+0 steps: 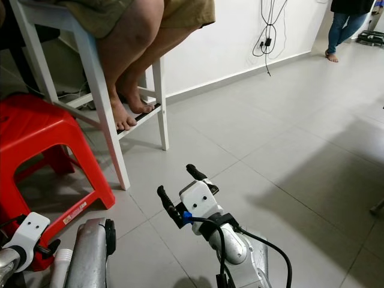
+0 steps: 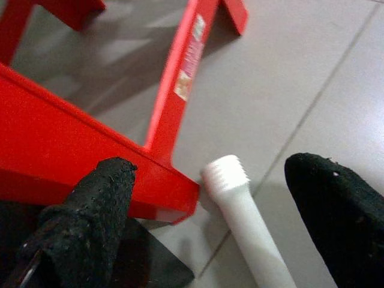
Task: Building children table
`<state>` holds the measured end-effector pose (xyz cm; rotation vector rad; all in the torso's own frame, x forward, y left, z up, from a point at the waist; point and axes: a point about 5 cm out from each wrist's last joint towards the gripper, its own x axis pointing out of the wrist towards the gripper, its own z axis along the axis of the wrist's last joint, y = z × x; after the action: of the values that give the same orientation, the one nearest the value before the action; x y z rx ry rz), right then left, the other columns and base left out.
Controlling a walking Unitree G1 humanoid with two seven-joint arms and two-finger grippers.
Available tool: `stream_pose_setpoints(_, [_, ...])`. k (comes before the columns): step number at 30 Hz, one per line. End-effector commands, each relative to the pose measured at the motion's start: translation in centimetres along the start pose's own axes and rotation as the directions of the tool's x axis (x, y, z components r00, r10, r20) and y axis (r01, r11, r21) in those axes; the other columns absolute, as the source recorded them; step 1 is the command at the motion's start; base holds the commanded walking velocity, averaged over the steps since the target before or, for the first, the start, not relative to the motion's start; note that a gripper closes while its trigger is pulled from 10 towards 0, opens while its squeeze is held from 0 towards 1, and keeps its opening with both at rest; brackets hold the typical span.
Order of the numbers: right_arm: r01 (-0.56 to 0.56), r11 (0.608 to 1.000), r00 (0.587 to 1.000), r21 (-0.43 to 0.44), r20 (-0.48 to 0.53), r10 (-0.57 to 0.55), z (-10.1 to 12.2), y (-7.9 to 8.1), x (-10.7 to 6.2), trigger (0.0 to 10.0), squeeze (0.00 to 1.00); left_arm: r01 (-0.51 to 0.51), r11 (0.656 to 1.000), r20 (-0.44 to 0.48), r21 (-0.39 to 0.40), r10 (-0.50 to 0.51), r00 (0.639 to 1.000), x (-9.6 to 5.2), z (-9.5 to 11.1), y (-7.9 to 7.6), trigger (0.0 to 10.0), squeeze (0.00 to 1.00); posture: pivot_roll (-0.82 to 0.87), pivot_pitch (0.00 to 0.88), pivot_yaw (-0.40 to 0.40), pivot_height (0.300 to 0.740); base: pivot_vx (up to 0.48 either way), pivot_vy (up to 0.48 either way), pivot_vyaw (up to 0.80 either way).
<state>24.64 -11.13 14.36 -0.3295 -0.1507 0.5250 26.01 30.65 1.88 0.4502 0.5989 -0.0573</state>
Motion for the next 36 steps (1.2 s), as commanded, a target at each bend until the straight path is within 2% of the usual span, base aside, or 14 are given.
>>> stream_pose_setpoints(1, [-0.017, 1.0, 1.0, 0.0, -0.001, 0.017, 0.2, 0.2, -0.1, 10.0, 0.0, 0.021, 1.0, -0.017, 0.003, -0.021, 1.0, 0.0, -0.2, -0.3, 10.0, 0.0, -0.02, 0.0, -0.021, 0.3, 0.0, 0.0, 0.0])
stream_pose_setpoints(6, [-0.039, 0.999, 0.999, -0.007, -0.001, 0.039, 0.4, 0.7, -0.3, 10.0, 0.0, 0.043, 0.999, -0.032, 0.006, -0.043, 0.999, -0.1, -0.7, -0.3, 10.0, 0.0, -0.02, 0.003, -0.021, 0.3, 0.0, 0.0, 0.0])
stream_pose_setpoints(7, [-0.053, 0.999, 0.999, -0.006, 0.003, 0.053, 0.7, 1.2, -0.5, 10.0, 0.0, 0.059, 0.998, -0.054, 0.014, -0.058, 0.997, -0.5, -1.5, -0.2, 10.0, 0.0, -0.02, 0.048, -0.02, 0.3, 0.0, 0.0, 0.0])
stream_pose_setpoints(8, [-0.053, 0.999, 0.999, -0.006, 0.003, 0.053, 0.7, 1.2, -0.5, 10.0, 0.0, 0.059, 0.998, -0.054, 0.014, -0.058, 0.997, -0.5, -1.5, -0.2, 10.0, 0.0, -0.02, 0.048, -0.02, 0.3, 0.0, 0.0, 0.0])
stream_pose_setpoints(10, [-0.083, 0.997, 0.996, 0.0, 0.018, 0.083, 1.4, 1.9, -0.6, 10.0, 0.0, 0.08, 0.996, -0.095, 0.026, -0.077, 0.992, -1.3, -3.1, -0.1, 10.0, 0.0, -0.01, 0.09, -0.023, 0.3, 0.0, 0.0, 0.0])
stream_pose_setpoints(13, [-0.119, 0.993, 0.992, -0.006, 0.038, 0.119, 2.3, 2.4, -0.5, 10.0, 0.0, 0.096, 0.995, -0.123, 0.032, -0.092, 0.988, -1.8, -4.1, -0.1, 10.0, 0.0, -0.01, 0.147, -0.022, 0.3, 0.0, 0.0, 0.0])
stream_pose_setpoints(15, [-0.131, 0.991, 0.99, -0.01, 0.045, 0.132, 2.6, 2.6, -0.4, 10.0, 0.0, 0.102, 0.994, -0.13, 0.032, -0.097, 0.987, -1.9, -4.3, -0.1, 10.0, 0.0, -0.01, 0.147, -0.022, 0.3, 0.0, 0.0, 0.0])
stream_pose_setpoints(19, [-0.193, 0.981, 0.976, -0.033, 0.098, 0.195, 4.5, 3.2, 0.6, 10.0, 0.0, 0.113, 0.993, -0.17, 0.045, -0.104, 0.98, -2.9, -5.6, 0.6, 10.0, 0.0, 0.0, 0.23, -0.023, 0.3, 0.0, 0.0, 0.0])
stream_pose_setpoints(23, [-0.199, 0.979, 0.974, -0.034, 0.103, 0.201, 4.8, 3.3, 0.7, 10.0, 0.0, 0.114, 0.992, -0.174, 0.048, -0.104, 0.979, -3.0, -5.8, 0.8, 10.0, 0.0, 0.0, 0.23, -0.023, 0.3, 0.0, 0.0, 0.0])
stream_pose_setpoints(24, [-0.207, 0.978, 0.971, -0.037, 0.113, 0.209, 5.1, 3.2, 0.8, 10.0, 0.0, 0.116, 0.992, -0.175, 0.053, -0.105, 0.979, -3.3, -5.9, 1.1, 10.0, 0.0, 0.01, 0.292, -0.027, 0.3, 0.0, 0.0, 0.0])
stream_pose_setpoints(28, [-0.198, 0.98, 0.972, -0.033, 0.119, 0.2, 5.5, 2.7, 1.1, 10.0, 0.0, 0.123, 0.99, -0.181, 0.065, -0.109, 0.977, -3.7, -6.1, 1.7, 10.0, 0.0, 0.02, 0.329, -0.031, 0.3, 0.0, 0.0, 0.0])
stream_pose_setpoints(31, [-0.181, 0.983, 0.976, -0.026, 0.122, 0.183, 6.0, 3.2, 0.6, 10.0, 0.0, 0.123, 0.99, -0.187, 0.069, -0.108, 0.976, -4.3, -6.6, 2.3, 10.0, 0.0, 0.0, 0.341, -0.04, 0.3, 0.0, 0.0, 0.0])
stream_pose_setpoints(34, [-0.142, 0.99, 0.982, -0.021, 0.126, 0.143, 6.3, 3.2, 0.2, 10.0, 0.0, 0.138, 0.988, -0.179, 0.074, -0.123, 0.976, -3.7, -6.0, 1.5, 10.0, 0.0, 0.0, 0.352, -0.038, 0.3, 0.0, 0.0, 0.0])
stream_pose_setpoints(36, [-0.118, 0.993, 0.985, -0.023, 0.127, 0.12, 6.4, 2.5, 0.3, 10.0, 0.0, 0.15, 0.985, -0.174, 0.087, -0.133, 0.976, -3.4, -5.6, 1.1, 10.0, 0.0, 0.0, 0.363, -0.033, 0.3, 0.0, 0.0, 0.0])
